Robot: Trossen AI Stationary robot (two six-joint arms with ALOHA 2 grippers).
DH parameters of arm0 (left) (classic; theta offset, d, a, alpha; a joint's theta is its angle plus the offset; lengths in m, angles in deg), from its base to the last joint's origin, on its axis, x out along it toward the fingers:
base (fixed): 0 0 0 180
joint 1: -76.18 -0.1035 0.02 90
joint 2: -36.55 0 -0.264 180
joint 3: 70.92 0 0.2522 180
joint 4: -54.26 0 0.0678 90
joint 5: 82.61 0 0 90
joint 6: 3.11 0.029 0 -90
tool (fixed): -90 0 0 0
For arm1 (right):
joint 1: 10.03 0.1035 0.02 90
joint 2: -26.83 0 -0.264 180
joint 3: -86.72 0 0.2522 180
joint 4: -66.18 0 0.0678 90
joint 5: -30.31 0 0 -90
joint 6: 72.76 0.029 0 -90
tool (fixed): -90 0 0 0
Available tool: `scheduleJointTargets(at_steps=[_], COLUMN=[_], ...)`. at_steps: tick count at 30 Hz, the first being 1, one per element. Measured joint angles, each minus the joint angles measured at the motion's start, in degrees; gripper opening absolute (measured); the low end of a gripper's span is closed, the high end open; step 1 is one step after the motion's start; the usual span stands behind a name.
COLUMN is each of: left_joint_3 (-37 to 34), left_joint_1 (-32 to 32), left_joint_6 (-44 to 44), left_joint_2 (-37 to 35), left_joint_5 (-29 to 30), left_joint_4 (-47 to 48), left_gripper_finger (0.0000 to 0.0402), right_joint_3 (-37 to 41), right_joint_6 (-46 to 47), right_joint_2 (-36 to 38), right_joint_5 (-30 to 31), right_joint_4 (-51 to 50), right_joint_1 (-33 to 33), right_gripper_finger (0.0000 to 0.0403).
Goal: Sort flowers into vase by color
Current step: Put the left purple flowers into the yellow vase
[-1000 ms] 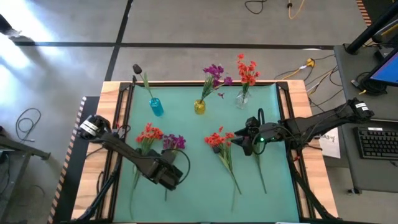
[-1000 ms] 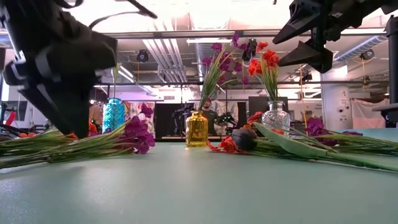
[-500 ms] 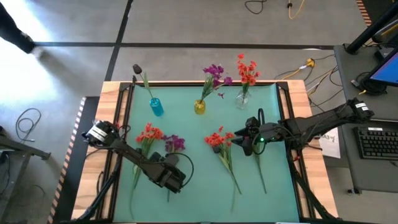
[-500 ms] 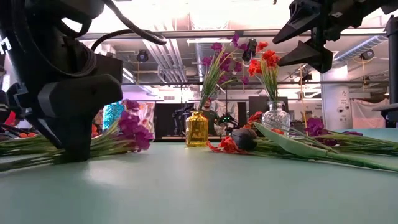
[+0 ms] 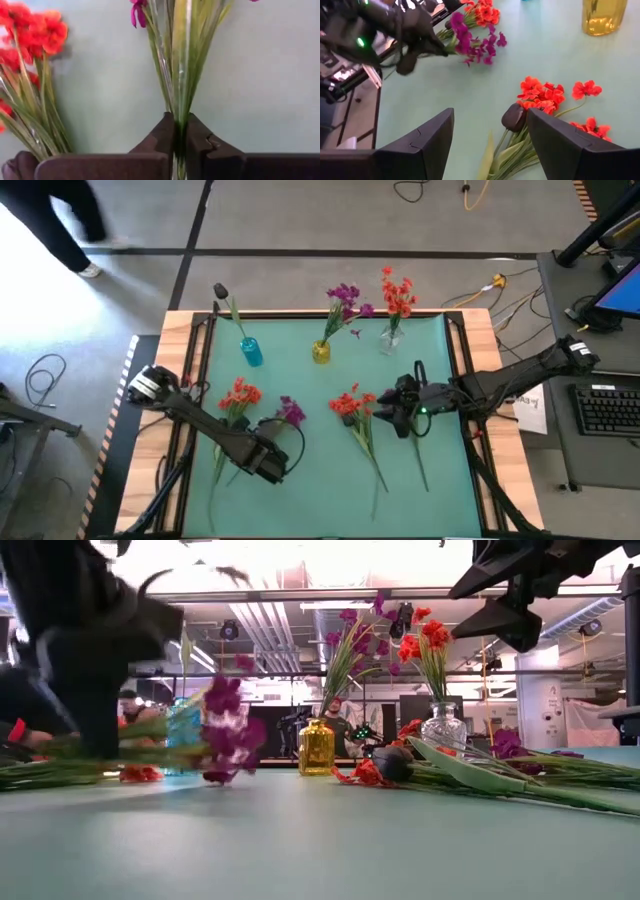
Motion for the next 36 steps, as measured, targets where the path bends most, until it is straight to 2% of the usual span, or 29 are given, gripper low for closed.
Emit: scheduleJointTargets(at_steps=[4, 8, 11, 15, 20, 24, 28, 31, 36], left_joint_3=[0.0, 0.0, -1.3, -5.74, -13.06, -18.77, -23.27, -25.48, -27.25], left_joint_1=[0.09, 0.13, 0.09, -0.09, -1.32, -2.15, -2.86, -3.13, -3.34], left_joint_6=[5.16, 18.42, 31.88, 51.05, 66.02, 70.65, 71.04, 70.87, 71.05], left_joint_2=[-5.96, -12.89, -17.61, -22.21, -25.09, -25.04, -24.82, -24.26, -22.92], left_joint_5=[3.34, 8.6, 11.87, 12.32, 12.61, 12.69, 12.61, 12.65, 12.37], left_joint_4=[-3.06, -11.79, -24.39, -44.94, -64.92, -79.81, -86.97, -91.18, -95.46], left_gripper_finger=[0.0001, 0.0001, 0.0, 0.0, 0.0, 0.0, 0.0, 0.0, 0.0], right_joint_3=[0.0, 0.23, 0.9, 1.88, 1.8, 0.85, -0.77, -3.27, -8.22], right_joint_6=[-1.66, -4.84, -6.8, -9.96, -18.76, -26.2, -29.86, -31.03, -33.06], right_joint_2=[0.0, -0.41, -2.17, -7.45, -17.34, -24.79, -31.43, -35.04, -38.7], right_joint_5=[0.04, 1.15, 4.14, 6.48, 6.47, 6.38, 6.22, 6.29, 6.25], right_joint_4=[0.0, 0.98, 4.28, 13.19, 31.91, 50.07, 64.18, 68.1, 68.05], right_joint_1=[0.83, 1.71, 2.76, 3.46, 3.48, 3.46, 3.3, 2.75, 1.98], right_gripper_finger=[0.024, 0.0239, 0.0238, 0.024, 0.0245, 0.0253, 0.0266, 0.028, 0.0306])
